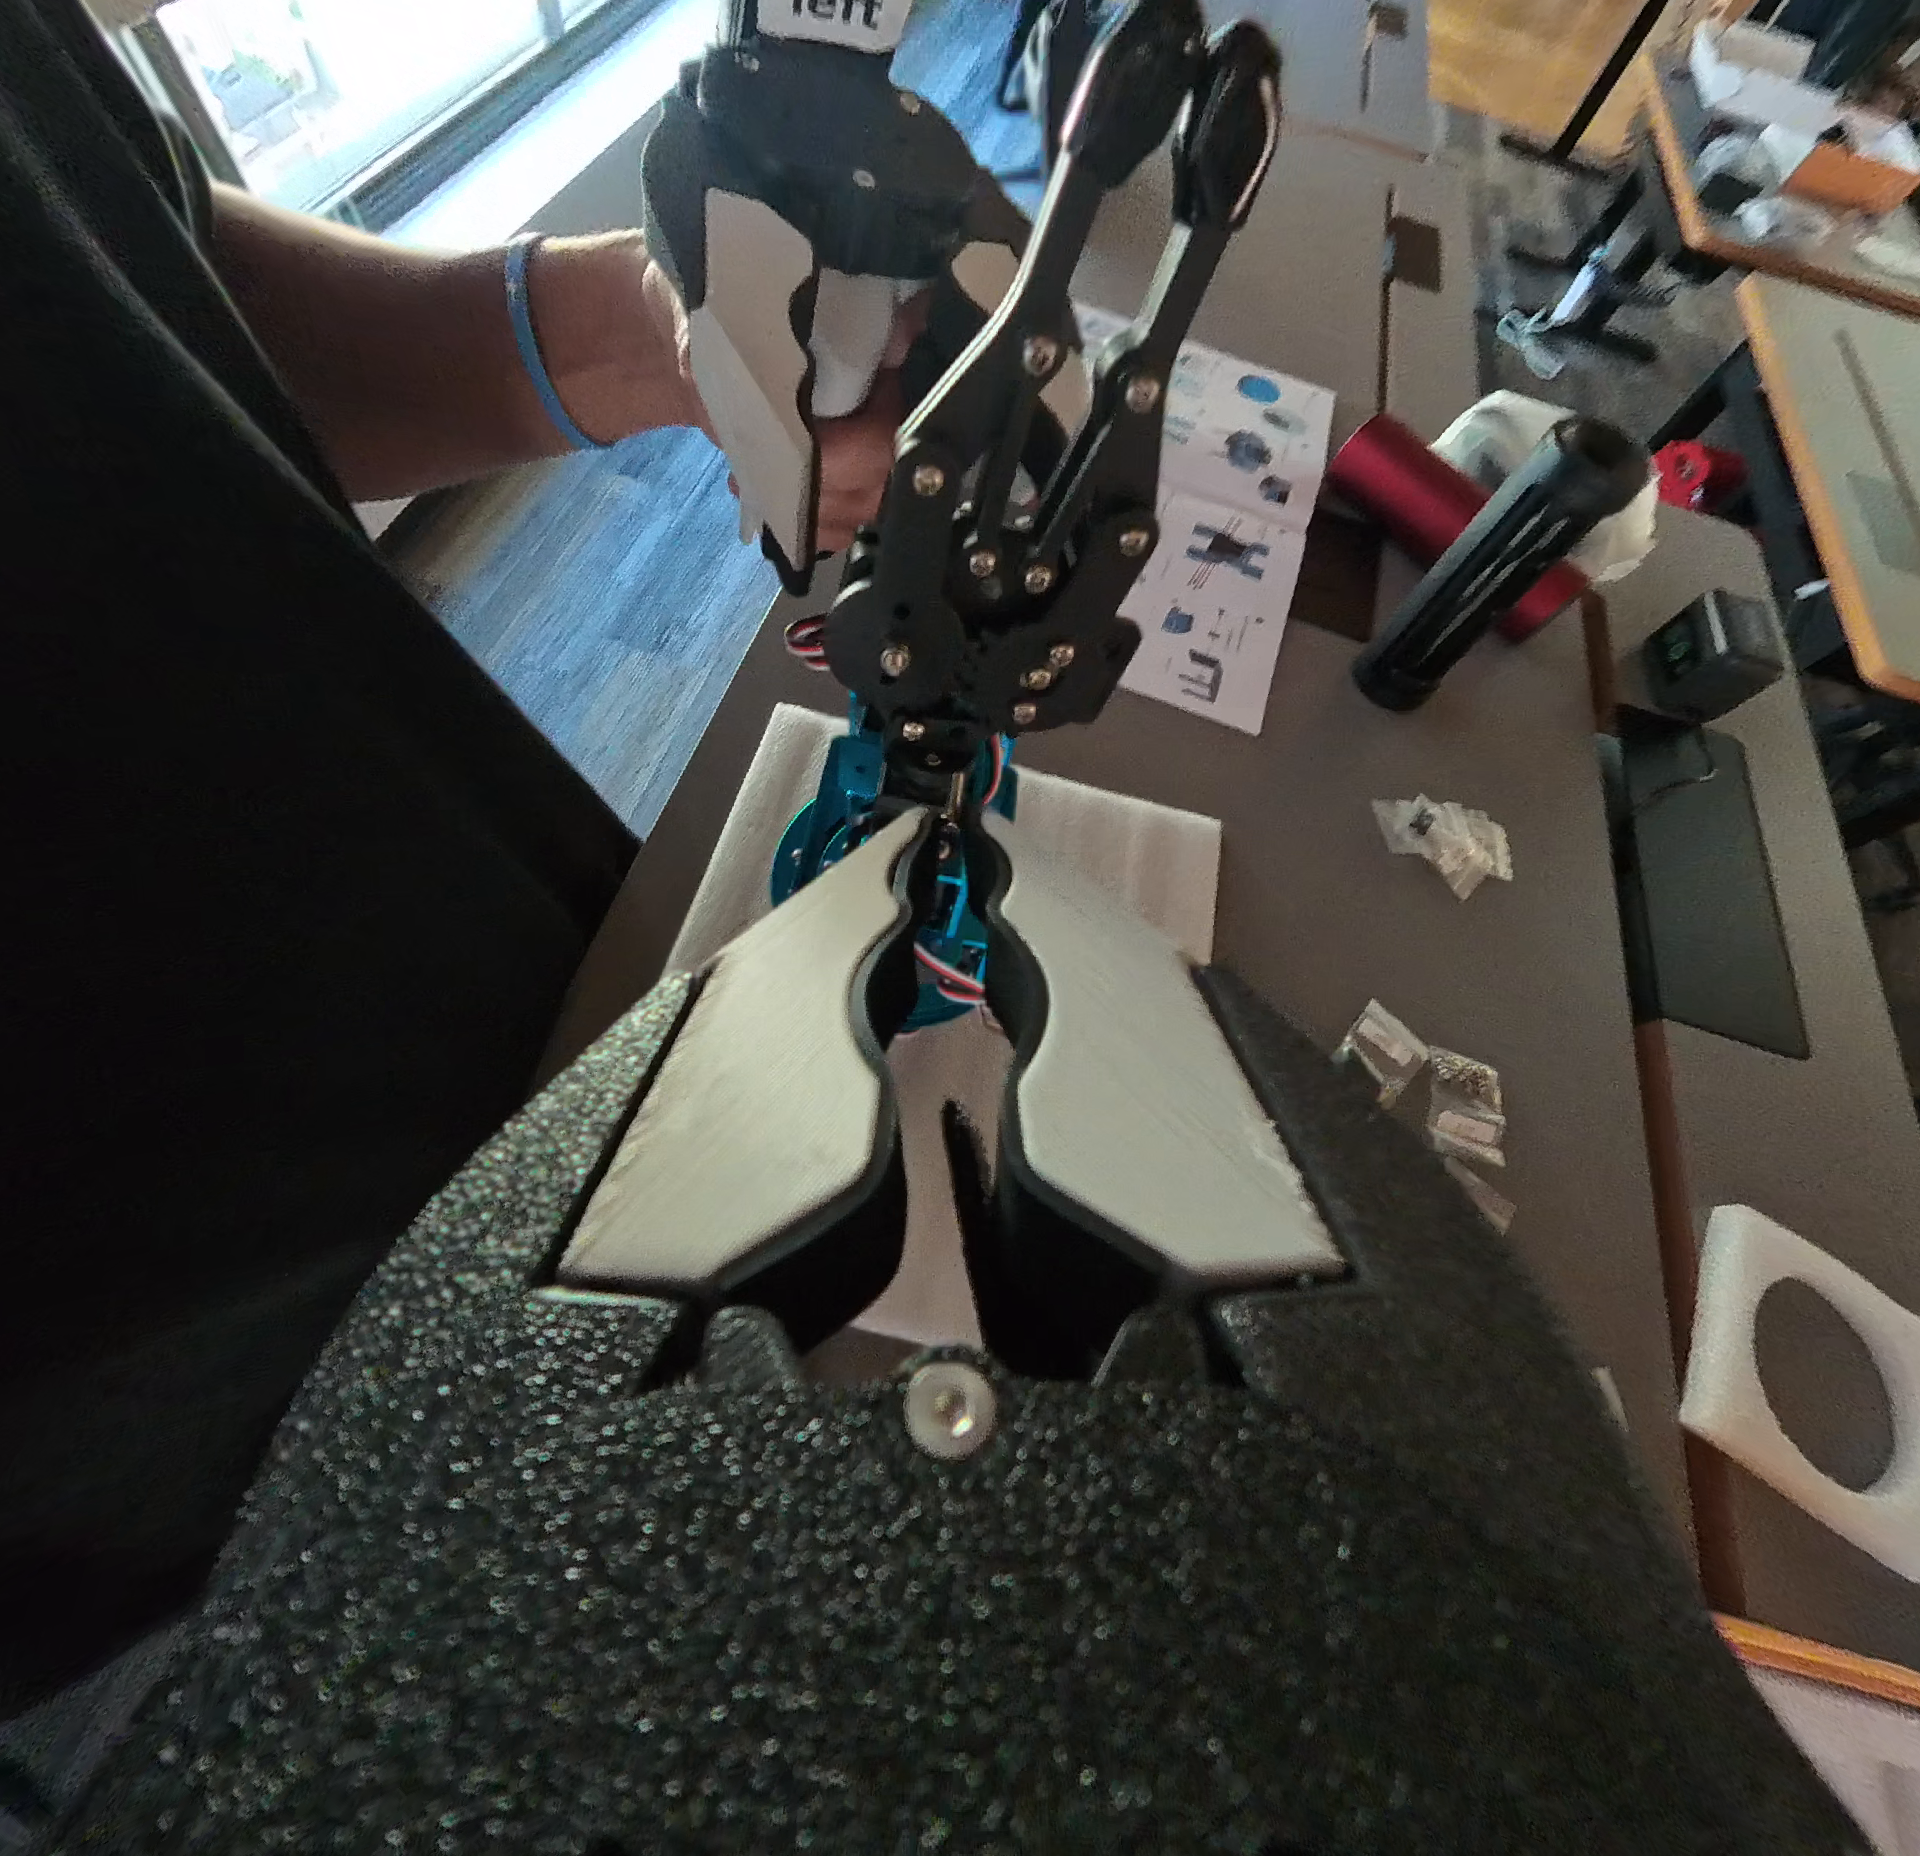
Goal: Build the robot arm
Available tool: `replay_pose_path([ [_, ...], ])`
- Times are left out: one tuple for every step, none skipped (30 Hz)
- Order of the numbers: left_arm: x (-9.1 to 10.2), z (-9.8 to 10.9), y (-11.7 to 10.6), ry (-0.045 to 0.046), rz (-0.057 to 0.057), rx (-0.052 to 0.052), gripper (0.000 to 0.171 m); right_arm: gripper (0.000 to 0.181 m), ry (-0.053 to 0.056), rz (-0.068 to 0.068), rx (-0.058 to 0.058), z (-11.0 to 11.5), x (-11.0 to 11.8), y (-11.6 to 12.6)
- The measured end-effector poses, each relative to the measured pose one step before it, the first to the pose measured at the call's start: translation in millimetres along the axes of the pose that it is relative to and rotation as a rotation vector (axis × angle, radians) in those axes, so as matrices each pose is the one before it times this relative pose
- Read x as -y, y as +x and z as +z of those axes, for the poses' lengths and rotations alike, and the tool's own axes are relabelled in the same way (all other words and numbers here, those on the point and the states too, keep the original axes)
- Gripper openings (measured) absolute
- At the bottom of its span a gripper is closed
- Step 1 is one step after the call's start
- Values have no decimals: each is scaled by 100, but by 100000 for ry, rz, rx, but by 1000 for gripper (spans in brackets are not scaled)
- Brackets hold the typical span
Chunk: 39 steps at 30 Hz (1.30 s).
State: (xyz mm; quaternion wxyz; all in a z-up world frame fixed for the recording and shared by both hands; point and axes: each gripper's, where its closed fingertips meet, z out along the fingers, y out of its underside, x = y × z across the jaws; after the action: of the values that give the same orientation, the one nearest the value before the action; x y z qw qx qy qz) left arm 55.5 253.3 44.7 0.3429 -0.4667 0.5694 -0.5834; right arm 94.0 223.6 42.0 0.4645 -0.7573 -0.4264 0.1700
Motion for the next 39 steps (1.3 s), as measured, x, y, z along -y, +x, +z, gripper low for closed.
replay_pose_path([
  [56, 52, -92, 513, -208, 166, 67, 3, -2324, 302, 986, 181, -104, 4],
  [23, 60, -83, 193, -85, 52, 67, 3, -2227, 24, 251, 154, -104, 79],
  [-28, 86, -82, -202, 102, -36, 66, 3, -1859, 255, 594, 128, -79, 20],
  [-73, 81, -61, -459, 120, -165, 64, 3, -763, 238, -35, 82, 71, 92],
  [-111, 102, -32, -672, 88, -307, 63, 3, 600, 125, 190, 18, 268, 22],
  [-85, 82, -45, -736, 243, -69, 61, 3, 217, 346, 1194, 23, 241, -163],
  [-36, 41, -45, -538, 387, 104, 60, 4, -855, 59, 301, 52, 97, -73],
  [11, 12, -8, -373, 470, -82, 58, 3, -2071, -154, -553, 83, -59, 67],
  [-1, -40, 31, -321, 442, -214, 58, 3, -2197, -82, -880, 96, -67, 124],
  [-20, -59, 36, -137, 332, -137, 57, 3, -1660, -36, -626, 90, 34, 78],
  [-21, -77, 7, 143, 171, -78, 57, 4, -1367, 285, -110, 70, 42, -57],
  [-15, -83, -4, 321, -83, -68, 56, 4, -1306, -148, 482, 80, -6, -193],
  [-21, -82, -2, 259, -257, -83, 56, 4, -1222, -431, 160, 106, -22, -153],
  [-20, -66, 8, 176, -197, -159, 56, 4, -1449, 75, -75, 120, -41, -43],
  [-30, -61, 29, 59, -6, -129, 55, 4, -994, 180, 104, 81, 0, -49],
  [-19, -53, 12, 59, 147, -97, 55, 4, -308, -174, -94, 1, 91, -3],
  [1, -54, -18, 39, 174, -35, 55, 4, -518, -258, -262, 17, 36, 29],
  [-12, -36, -40, 60, 84, 30, 55, 4, -578, 187, -121, 29, 5, 39],
  [5, -41, -27, 100, -71, -104, 55, 4, -648, 509, 250, 27, -7, 0],
  [-5, -31, 20, 169, -219, -318, 55, 4, -500, 11, 188, 8, 38, -10],
  [-9, -6, 18, 203, -191, -316, 55, 4, -752, -457, -67, 15, 26, -15],
  [-6, 4, -18, 209, -96, -130, 55, 4, -1094, -154, -170, 2, -4, 26],
  [23, 9, -52, 169, -111, -29, 55, 4, -1353, -67, -200, 7, 8, 64],
  [5, 22, -41, 32, -99, -99, 54, 4, -1448, -421, -156, -4, 12, 64],
  [-1, 4, -17, -73, 5, -285, 54, 4, -1500, -485, 195, 9, -1, 13],
  [3, 4, 2, -107, 96, -396, 54, 4, -1434, -448, 343, 0, -3, 2],
  [-7, 12, -6, -184, 138, -314, 54, 4, -1366, -360, 241, -8, -6, 22],
  [6, 19, 2, -210, 185, -182, 54, 4, -1210, -175, 182, -12, 10, 53],
  [-11, 17, 42, -210, 401, -269, 54, 4, -887, -334, -215, -46, 44, 94],
  [-15, 19, 75, -213, 569, -367, 54, 4, -779, -502, -74, -70, 44, 60],
  [-15, 32, 68, -219, 476, -231, 54, 4, -851, -14, 376, -62, 8, 16],
  [-2, 28, 26, -207, 399, 46, 54, 4, -943, 8, 337, -30, -19, 17],
  [13, 16, -5, -169, 491, 189, 54, 4, -832, 12, 499, 15, -47, -30],
  [8, 11, -3, -145, 451, 55, 54, 4, -921, 67, 932, 23, -81, -128],
  [-7, 12, 0, -133, 251, -106, 54, 4, -167, -317, 831, -15, -14, -157],
  [1, 18, 7, -9, 129, -172, 54, 4, 544, -71, 90, -59, 98, -6],
  [-7, 21, -7, 65, 84, -130, 54, 4, 802, 155, -229, -74, 165, 73],
  [-2, 28, -10, 91, 41, -179, 53, 4, -44, 59, 292, 40, 44, -16],
  [-2, 41, 2, 67, -68, -329, 54, 4, -985, -159, 67, 83, -106, 9],
])
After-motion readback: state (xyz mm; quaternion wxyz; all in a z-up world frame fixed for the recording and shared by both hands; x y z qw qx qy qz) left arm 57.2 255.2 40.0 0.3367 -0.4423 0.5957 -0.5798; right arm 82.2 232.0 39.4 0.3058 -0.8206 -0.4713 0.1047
